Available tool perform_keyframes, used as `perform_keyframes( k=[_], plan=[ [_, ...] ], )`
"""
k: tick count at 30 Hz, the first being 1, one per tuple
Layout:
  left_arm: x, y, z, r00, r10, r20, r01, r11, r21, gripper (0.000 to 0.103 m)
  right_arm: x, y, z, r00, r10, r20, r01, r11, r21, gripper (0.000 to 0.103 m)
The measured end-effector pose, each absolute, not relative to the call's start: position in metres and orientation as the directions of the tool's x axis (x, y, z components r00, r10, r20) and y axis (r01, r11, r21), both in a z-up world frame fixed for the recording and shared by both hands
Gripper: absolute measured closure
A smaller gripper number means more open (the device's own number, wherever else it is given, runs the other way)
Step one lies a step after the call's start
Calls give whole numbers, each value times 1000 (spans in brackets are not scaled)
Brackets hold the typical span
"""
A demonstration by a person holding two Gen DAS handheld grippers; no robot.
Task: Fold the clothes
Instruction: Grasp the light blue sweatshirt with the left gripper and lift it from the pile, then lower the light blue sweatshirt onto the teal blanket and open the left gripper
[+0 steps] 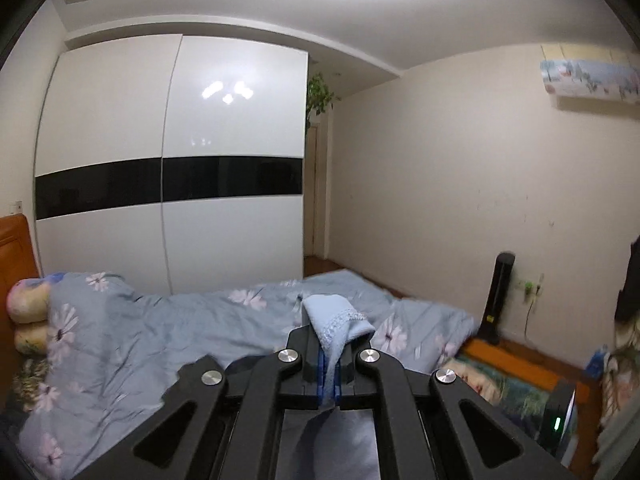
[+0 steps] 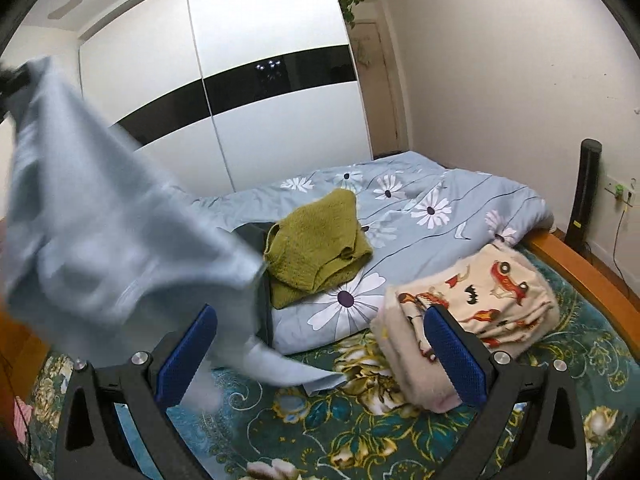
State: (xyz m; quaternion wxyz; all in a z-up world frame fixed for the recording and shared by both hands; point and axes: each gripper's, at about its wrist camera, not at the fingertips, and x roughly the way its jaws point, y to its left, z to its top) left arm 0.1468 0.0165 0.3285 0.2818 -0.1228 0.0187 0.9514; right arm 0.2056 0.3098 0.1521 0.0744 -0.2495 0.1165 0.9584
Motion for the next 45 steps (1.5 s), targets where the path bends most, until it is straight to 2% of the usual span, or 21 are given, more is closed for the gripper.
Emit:
perform_keyframes(
  k=[3,7,12,15,19,24,35,40,42,44,45],
  plan=[
    [152,-19,296,-821,470,-325,-486,-873,-33,100,213,301,153,-862,70,-502,-185,-966,183,0],
    [145,-73,227,-781,397,-481,-407,-909,-90,100,216,281,144,-845,13,-534,-122,-978,168,0],
    [144,-147,121,-705,223,-673,-201,-973,-113,100,219,238,133,-843,-69,-534,15,-994,104,0],
    [144,-187,66,-642,142,-753,-71,-989,-127,100,220,212,133,-854,-108,-509,61,-992,108,0],
    [155,-227,19,-600,106,-793,33,-987,-157,98,221,189,136,-876,-148,-458,88,-985,148,0],
    [160,-275,-9,-588,72,-806,148,-970,-195,96,211,163,141,-894,-154,-422,99,-984,150,0],
    [123,-367,-79,-472,42,-881,329,-918,-220,96,167,113,104,-757,-262,-599,181,-964,194,0],
    [108,-375,-101,-427,71,-901,325,-918,-227,96,150,99,81,-690,-257,-677,174,-966,189,3],
    [112,-374,-105,-427,78,-901,318,-920,-231,88,142,93,73,-669,-253,-699,175,-967,183,3],
    [120,-375,-108,-431,90,-898,316,-917,-244,63,135,85,64,-644,-255,-721,178,-967,182,4],
    [126,-376,-108,-440,100,-892,312,-915,-257,56,131,81,60,-632,-256,-732,181,-966,182,6]
  ],
)
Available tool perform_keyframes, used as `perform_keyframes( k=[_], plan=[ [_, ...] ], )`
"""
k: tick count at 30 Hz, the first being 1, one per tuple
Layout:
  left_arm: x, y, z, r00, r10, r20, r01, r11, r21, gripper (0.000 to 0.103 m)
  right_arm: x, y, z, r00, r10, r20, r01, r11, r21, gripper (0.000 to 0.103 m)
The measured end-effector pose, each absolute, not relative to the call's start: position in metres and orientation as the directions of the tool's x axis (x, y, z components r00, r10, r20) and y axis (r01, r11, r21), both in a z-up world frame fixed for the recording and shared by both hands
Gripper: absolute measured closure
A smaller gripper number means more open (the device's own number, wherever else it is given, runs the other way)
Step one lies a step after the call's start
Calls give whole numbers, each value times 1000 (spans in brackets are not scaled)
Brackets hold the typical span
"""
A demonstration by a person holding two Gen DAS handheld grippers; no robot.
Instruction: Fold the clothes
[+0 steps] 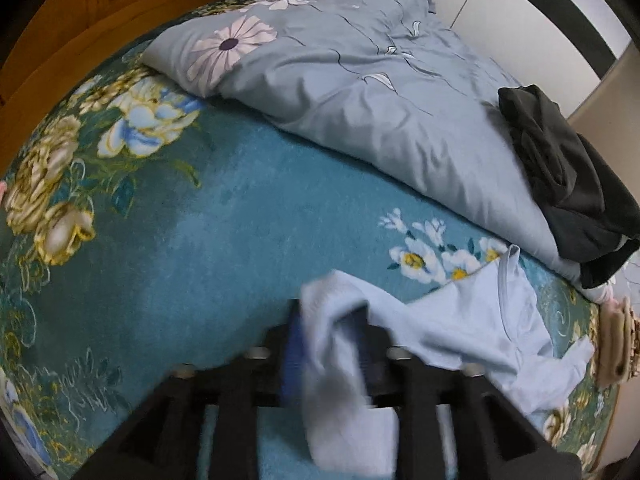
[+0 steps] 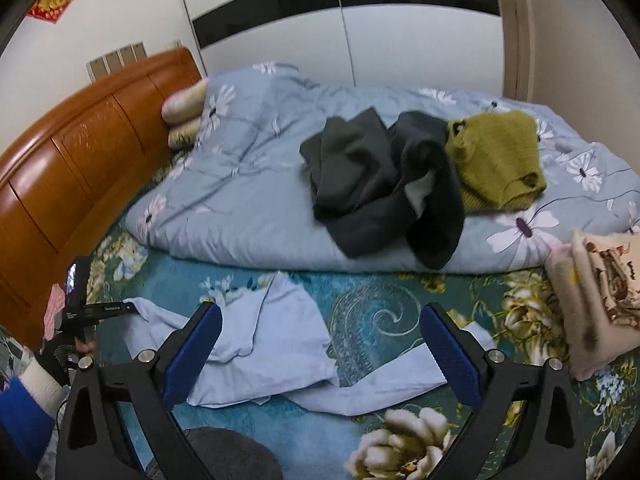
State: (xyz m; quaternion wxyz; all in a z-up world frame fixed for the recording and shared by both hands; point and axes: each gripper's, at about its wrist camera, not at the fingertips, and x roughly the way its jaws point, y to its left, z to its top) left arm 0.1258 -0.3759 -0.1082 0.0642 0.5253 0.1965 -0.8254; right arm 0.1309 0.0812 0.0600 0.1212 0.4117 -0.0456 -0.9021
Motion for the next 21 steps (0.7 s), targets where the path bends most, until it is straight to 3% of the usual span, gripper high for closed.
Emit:
perform_keyframes(
  k=[2,6,9,12,14,21],
  plan=[
    [140,-379,-108,-459,107,-882,311,-911,-272,48,124,73,50,-607,-255,-753,188,-966,175,12],
    [166,-376,-101,-479,96,-872,326,-904,-278,47,110,56,28,-551,-248,-797,198,-966,164,18],
    [184,-358,-92,-505,124,-854,286,-910,-302,45,98,46,9,-507,-238,-828,202,-967,154,31],
    [194,-325,-92,-513,188,-838,226,-912,-343,43,83,38,-12,-458,-226,-860,206,-968,145,32],
    [196,-302,-99,-499,223,-837,199,-911,-361,43,73,34,-25,-429,-220,-876,210,-968,140,34],
    [190,-248,-137,-391,279,-877,166,-916,-366,43,36,27,-67,-340,-190,-921,207,-970,124,56]
  ],
)
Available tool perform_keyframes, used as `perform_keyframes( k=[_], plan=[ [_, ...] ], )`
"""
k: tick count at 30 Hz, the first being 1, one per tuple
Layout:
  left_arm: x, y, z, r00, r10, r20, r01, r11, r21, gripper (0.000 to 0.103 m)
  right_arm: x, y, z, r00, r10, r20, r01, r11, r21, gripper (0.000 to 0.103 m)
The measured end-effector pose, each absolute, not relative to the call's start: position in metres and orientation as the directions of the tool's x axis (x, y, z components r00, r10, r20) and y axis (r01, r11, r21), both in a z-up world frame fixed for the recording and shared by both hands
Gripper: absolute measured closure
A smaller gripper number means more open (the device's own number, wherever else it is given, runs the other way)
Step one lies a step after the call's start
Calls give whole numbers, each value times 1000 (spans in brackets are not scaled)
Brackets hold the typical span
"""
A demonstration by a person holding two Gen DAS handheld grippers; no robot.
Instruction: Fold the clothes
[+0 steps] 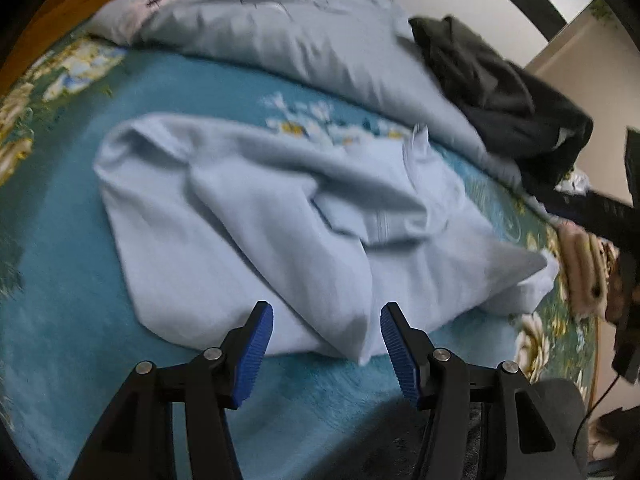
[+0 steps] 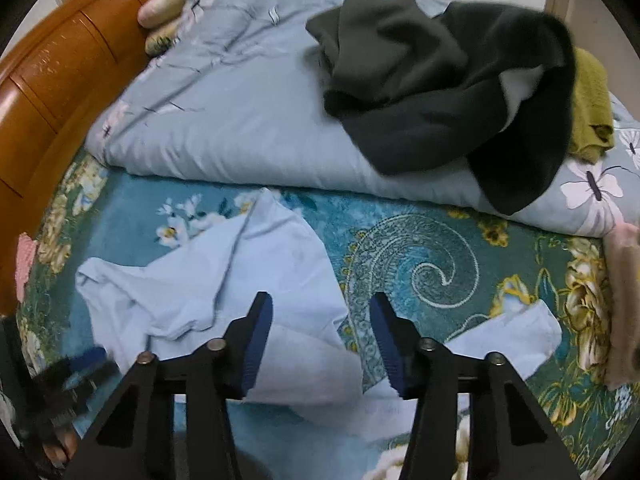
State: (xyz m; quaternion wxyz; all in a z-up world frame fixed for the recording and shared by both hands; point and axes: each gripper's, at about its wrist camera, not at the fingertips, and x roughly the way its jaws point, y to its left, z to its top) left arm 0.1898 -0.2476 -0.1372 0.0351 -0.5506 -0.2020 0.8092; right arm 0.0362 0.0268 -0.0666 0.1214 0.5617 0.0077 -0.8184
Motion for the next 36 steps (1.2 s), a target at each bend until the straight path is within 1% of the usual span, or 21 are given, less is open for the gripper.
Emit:
perform_keyframes(
  k=[2,4,7,9,10,11,12,13,14,17,18,21,23,24,25,26,27,31,36],
  plan=[
    [187,-244,-141,-376,281,-883,161,-918,-361,43,25,27,-79,-313,-183,-932,213,-970,119,58],
    [183,-240,-145,-362,258,-896,165,-928,-334,43,12,25,-92,-288,-176,-941,220,-969,114,60],
    [179,-233,-154,-336,222,-915,182,-938,-294,43,-7,21,-110,-252,-171,-953,239,-965,110,60],
    [179,-233,-159,-326,203,-923,197,-940,-277,45,-19,15,-124,-225,-175,-958,253,-961,116,60],
    [179,-233,-160,-322,191,-927,207,-942,-266,48,-25,12,-131,-215,-173,-961,260,-959,115,60],
    [180,-233,-161,-318,180,-931,215,-942,-256,55,-29,9,-137,-207,-170,-964,266,-958,111,60],
    [180,-235,-161,-317,172,-933,223,-942,-249,58,-34,6,-142,-199,-166,-966,272,-956,108,60],
    [180,-237,-161,-316,165,-934,230,-942,-244,66,-38,4,-148,-195,-162,-967,274,-956,105,60],
    [181,-240,-161,-317,162,-935,237,-941,-243,76,-43,2,-154,-191,-158,-969,276,-956,101,60],
    [181,-248,-157,-328,169,-929,260,-930,-261,91,-52,-2,-162,-189,-159,-969,277,-955,103,59],
    [182,-250,-154,-335,176,-925,266,-925,-272,93,-55,-3,-164,-191,-162,-968,277,-955,105,58],
    [183,-253,-146,-355,172,-919,267,-923,-276,95,-54,-8,-163,-194,-170,-966,281,-953,111,58],
    [182,-253,-140,-370,159,-915,267,-925,-269,95,-48,-15,-163,-179,-184,-967,304,-945,123,61],
    [181,-254,-137,-379,153,-913,269,-925,-267,95,-45,-19,-162,-171,-191,-967,316,-940,129,66],
    [181,-255,-132,-389,146,-910,272,-925,-265,95,-41,-23,-161,-165,-188,-968,325,-937,127,74],
    [182,-258,-127,-401,138,-906,276,-925,-263,95,-37,-26,-160,-161,-182,-970,332,-936,120,81],
    [184,-262,-122,-414,128,-901,282,-923,-261,95,-34,-30,-159,-157,-176,-972,339,-934,114,95],
    [192,-279,-93,-471,66,-880,303,-925,-232,95,-22,-37,-143,-187,-170,-968,342,-935,98,97],
    [204,-300,-60,-537,-38,-843,329,-929,-167,96,-8,-31,-89,-305,-200,-931,341,-936,89,97]
  ],
)
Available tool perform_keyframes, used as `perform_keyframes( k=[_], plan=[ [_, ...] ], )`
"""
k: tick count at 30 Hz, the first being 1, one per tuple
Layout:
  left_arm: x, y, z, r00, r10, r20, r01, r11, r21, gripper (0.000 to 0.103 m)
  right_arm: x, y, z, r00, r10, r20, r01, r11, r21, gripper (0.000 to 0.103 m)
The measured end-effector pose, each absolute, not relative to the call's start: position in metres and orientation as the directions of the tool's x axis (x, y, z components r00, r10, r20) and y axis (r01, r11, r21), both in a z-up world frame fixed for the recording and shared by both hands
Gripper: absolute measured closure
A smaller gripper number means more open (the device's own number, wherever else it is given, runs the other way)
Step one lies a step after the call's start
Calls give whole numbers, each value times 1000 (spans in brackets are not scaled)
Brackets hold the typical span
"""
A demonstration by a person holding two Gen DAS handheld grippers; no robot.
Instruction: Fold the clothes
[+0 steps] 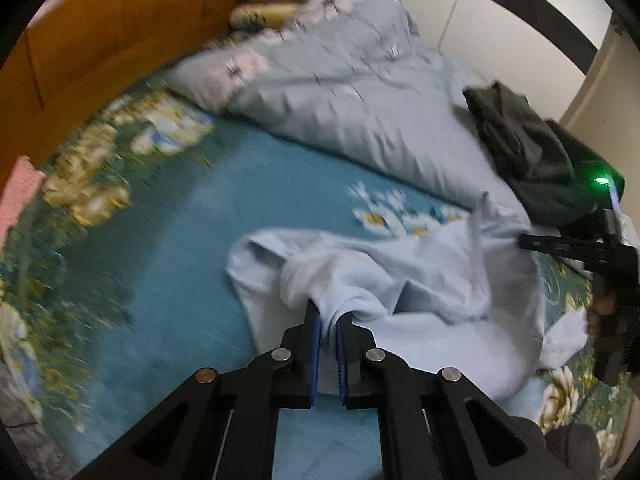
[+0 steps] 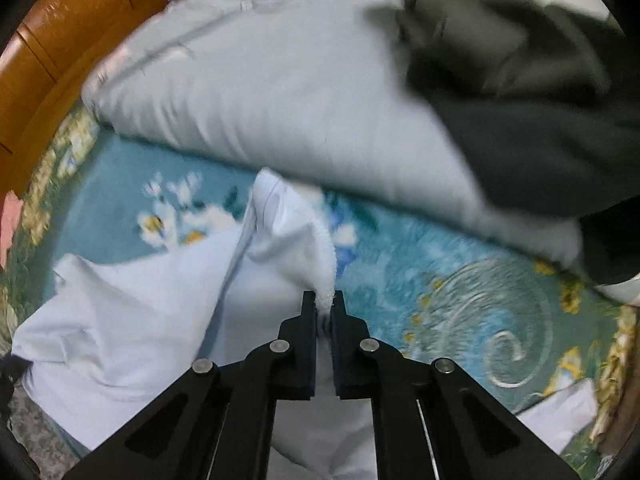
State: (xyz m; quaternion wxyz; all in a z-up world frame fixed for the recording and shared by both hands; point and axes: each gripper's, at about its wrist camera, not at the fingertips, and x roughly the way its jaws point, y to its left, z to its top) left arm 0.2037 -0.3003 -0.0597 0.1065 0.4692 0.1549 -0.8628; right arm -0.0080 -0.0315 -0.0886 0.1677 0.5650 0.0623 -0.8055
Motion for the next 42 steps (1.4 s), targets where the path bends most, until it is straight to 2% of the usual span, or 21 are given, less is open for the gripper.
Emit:
perform_keyframes(
  k=[6,11,19,25,31,37,42],
  plan=[
    [217,-319,-17,-617,-141,-775,364,-923,-122,96,12,-28,-6,-509,-202,-836,384,-923,-11,98],
    [229,-330,43,-719,-192,-668,357,-926,-119,96,31,-6,73,-671,-212,-711,350,-935,-51,98],
    [249,-328,161,-880,-223,-421,290,-952,-102,96,82,44,198,-853,-203,-481,272,-959,-79,98],
    [296,-317,200,-927,-213,-309,259,-959,-117,96,148,72,249,-906,-231,-355,273,-959,-73,97],
    [363,-307,228,-957,-188,-223,220,-967,-129,96,216,100,269,-909,-296,-294,322,-946,-43,97],
    [431,-302,307,-982,-167,-87,169,-985,-22,96,280,128,312,-895,-391,-215,407,-912,-38,98],
    [431,-313,355,-984,-176,-40,174,-983,53,96,293,141,353,-866,-467,-179,474,-880,0,97]
  ],
)
